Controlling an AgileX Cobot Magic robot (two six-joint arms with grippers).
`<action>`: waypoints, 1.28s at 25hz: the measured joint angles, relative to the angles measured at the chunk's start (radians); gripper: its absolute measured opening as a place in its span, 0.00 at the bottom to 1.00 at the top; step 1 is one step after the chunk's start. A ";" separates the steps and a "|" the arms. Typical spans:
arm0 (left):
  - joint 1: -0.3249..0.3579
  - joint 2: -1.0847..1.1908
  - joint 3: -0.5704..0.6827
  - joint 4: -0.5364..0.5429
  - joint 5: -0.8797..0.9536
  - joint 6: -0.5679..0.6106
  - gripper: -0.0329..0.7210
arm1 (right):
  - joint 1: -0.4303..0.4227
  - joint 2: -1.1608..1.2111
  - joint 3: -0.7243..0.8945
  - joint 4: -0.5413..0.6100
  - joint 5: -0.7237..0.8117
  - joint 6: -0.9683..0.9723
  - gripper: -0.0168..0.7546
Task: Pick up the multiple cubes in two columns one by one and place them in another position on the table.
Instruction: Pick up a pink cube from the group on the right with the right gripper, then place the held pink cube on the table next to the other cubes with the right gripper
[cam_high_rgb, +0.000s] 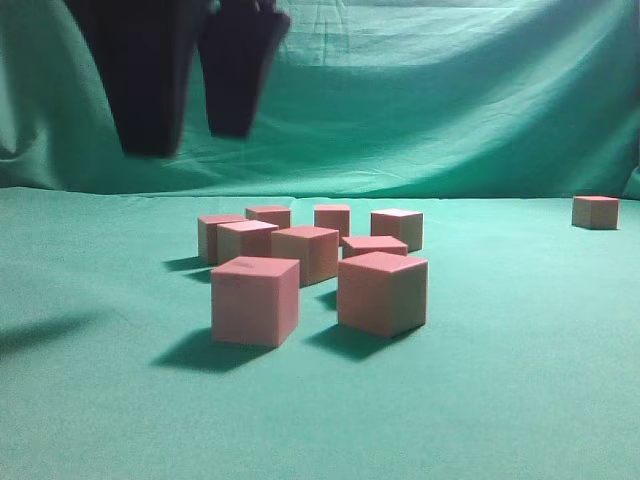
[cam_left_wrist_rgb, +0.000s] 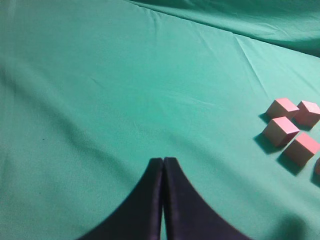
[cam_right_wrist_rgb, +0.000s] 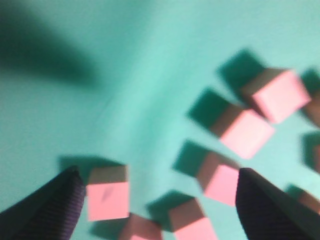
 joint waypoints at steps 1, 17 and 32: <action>0.000 0.000 0.000 0.000 0.000 0.000 0.04 | 0.000 0.000 -0.034 -0.022 0.004 0.028 0.74; 0.000 0.000 0.000 0.000 0.000 0.000 0.04 | -0.546 -0.207 -0.060 -0.231 0.029 0.417 0.74; 0.000 0.000 0.000 0.000 0.000 0.000 0.04 | -0.910 0.017 -0.054 -0.049 -0.125 0.430 0.74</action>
